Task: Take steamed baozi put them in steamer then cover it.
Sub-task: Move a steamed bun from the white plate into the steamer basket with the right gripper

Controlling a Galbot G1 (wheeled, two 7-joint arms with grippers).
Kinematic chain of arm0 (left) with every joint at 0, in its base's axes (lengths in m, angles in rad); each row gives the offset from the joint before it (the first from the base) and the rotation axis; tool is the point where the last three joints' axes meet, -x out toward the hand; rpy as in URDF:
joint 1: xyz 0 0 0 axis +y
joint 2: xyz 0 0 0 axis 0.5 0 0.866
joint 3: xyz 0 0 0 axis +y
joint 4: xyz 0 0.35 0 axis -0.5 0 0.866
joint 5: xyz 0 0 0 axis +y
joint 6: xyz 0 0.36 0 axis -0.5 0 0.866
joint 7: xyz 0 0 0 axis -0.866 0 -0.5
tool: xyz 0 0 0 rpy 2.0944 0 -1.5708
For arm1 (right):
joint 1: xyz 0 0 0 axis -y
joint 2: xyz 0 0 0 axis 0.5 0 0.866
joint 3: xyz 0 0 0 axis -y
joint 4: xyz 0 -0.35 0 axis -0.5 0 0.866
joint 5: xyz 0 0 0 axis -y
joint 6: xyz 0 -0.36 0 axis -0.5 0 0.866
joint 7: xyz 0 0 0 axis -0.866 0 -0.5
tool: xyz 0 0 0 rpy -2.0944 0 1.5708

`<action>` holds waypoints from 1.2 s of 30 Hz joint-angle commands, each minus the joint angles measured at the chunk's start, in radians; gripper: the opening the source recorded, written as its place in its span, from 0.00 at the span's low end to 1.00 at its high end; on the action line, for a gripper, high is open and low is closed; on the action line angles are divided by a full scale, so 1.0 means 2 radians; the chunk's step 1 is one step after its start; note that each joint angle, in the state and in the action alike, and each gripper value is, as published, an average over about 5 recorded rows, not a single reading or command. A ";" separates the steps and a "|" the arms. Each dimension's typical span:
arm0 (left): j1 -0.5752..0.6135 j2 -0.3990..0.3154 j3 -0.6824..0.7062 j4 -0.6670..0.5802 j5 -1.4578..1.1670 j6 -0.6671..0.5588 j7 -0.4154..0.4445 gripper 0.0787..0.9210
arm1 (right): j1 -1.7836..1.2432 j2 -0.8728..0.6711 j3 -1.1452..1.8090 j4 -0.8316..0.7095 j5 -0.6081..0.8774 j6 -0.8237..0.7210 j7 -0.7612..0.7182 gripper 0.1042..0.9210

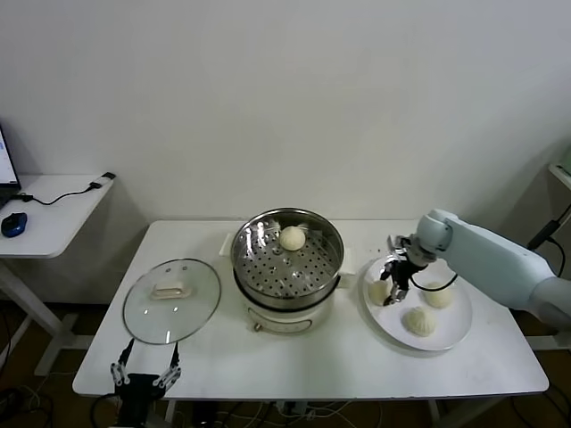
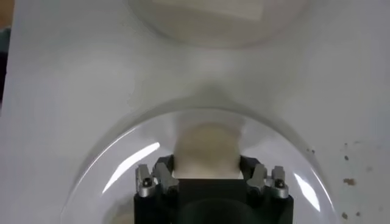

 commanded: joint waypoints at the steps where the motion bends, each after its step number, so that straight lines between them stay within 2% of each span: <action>1: 0.001 0.002 0.001 -0.002 0.000 0.000 0.000 0.88 | 0.074 -0.014 -0.045 0.014 0.051 0.000 -0.001 0.72; 10: 0.001 0.008 0.007 -0.016 -0.003 0.002 0.002 0.88 | 0.294 0.003 -0.207 0.052 0.199 -0.007 -0.007 0.72; 17: 0.001 0.004 0.015 -0.027 -0.010 0.005 0.005 0.88 | 0.347 0.067 -0.246 0.071 0.295 -0.033 0.004 0.72; 28: 0.009 -0.011 0.018 -0.038 0.001 0.005 0.005 0.88 | 0.279 0.231 -0.240 0.023 0.320 -0.054 0.037 0.72; 36: 0.008 -0.012 0.011 -0.038 0.000 0.003 0.004 0.88 | 0.218 0.298 -0.240 -0.024 0.311 -0.053 0.042 0.72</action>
